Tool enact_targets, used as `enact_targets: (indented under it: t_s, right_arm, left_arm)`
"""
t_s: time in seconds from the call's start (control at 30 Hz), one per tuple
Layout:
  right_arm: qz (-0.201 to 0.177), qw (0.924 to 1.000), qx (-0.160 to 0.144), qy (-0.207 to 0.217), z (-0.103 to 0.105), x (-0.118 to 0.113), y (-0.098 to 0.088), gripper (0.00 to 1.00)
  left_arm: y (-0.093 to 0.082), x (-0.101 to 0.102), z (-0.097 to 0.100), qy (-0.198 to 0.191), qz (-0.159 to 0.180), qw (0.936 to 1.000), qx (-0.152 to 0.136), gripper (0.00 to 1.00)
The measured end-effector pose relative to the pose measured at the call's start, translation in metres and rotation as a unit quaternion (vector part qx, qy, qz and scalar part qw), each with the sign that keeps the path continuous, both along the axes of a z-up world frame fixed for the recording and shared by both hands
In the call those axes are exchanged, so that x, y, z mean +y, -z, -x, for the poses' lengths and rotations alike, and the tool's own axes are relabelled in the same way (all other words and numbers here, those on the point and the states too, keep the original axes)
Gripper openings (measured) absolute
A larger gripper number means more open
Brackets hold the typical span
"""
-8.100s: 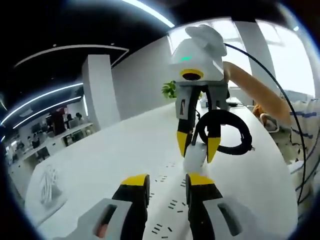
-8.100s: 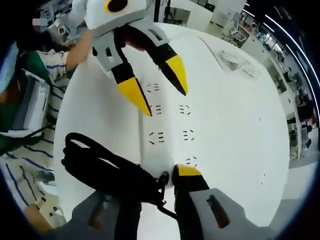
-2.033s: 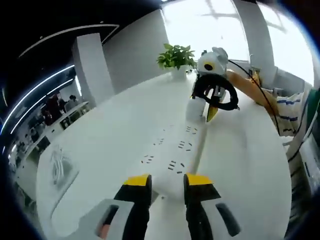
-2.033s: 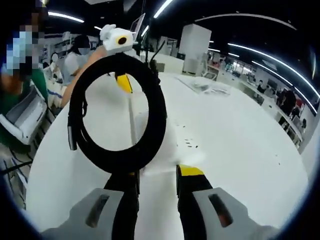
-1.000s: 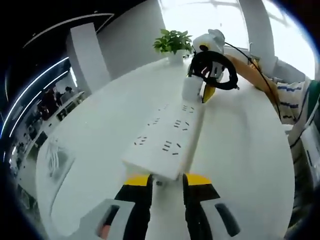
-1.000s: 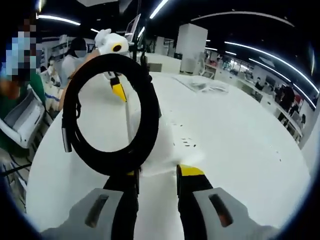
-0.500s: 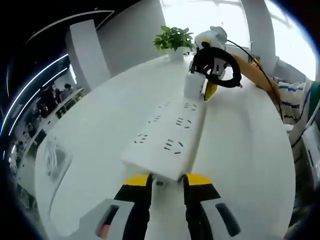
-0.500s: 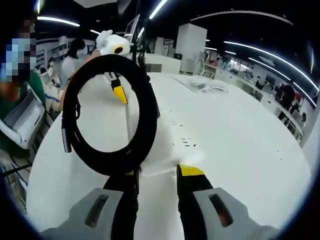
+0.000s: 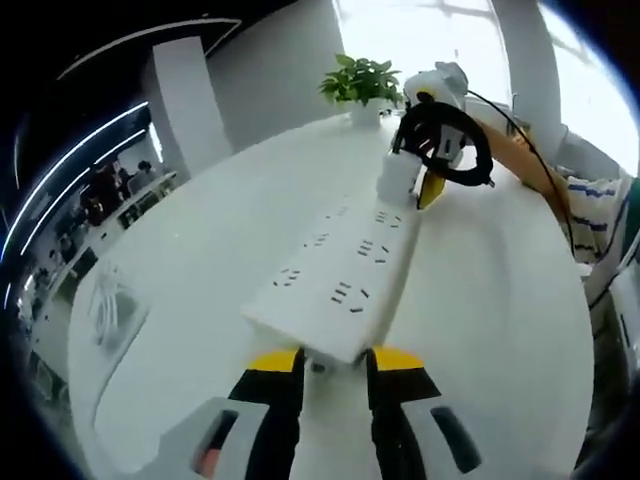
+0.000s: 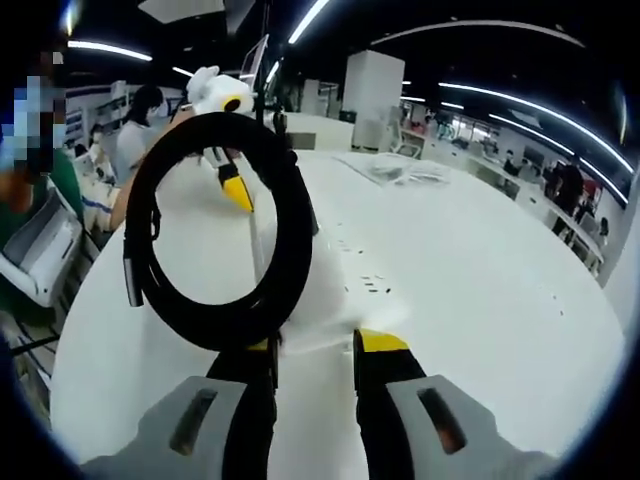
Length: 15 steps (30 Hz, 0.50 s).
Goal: Straighten the power strip on the desk, plug the charger into it
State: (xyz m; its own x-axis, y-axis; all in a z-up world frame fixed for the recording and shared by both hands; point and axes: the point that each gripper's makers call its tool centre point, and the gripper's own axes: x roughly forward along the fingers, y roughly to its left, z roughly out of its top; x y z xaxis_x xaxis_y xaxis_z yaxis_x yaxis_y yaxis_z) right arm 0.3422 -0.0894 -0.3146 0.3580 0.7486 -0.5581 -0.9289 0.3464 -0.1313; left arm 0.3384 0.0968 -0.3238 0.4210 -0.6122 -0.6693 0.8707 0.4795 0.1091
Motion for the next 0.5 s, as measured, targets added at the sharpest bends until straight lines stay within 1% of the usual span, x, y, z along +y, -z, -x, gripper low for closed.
enact_targets:
  t_s: [0.33, 0.5]
  right_arm:
    - [-0.012, 0.9997, 0.002, 0.02, -0.008, 0.001, 0.0, 0.29]
    - [-0.013, 0.9994, 0.003, 0.032, -0.011, 0.001, 0.001, 0.28]
  left_arm:
    - [0.001, 0.0, -0.011, -0.017, 0.01, 0.9998, -0.008, 0.23]
    - [0.001, 0.0, -0.019, -0.028, 0.023, 0.9993, -0.007, 0.21]
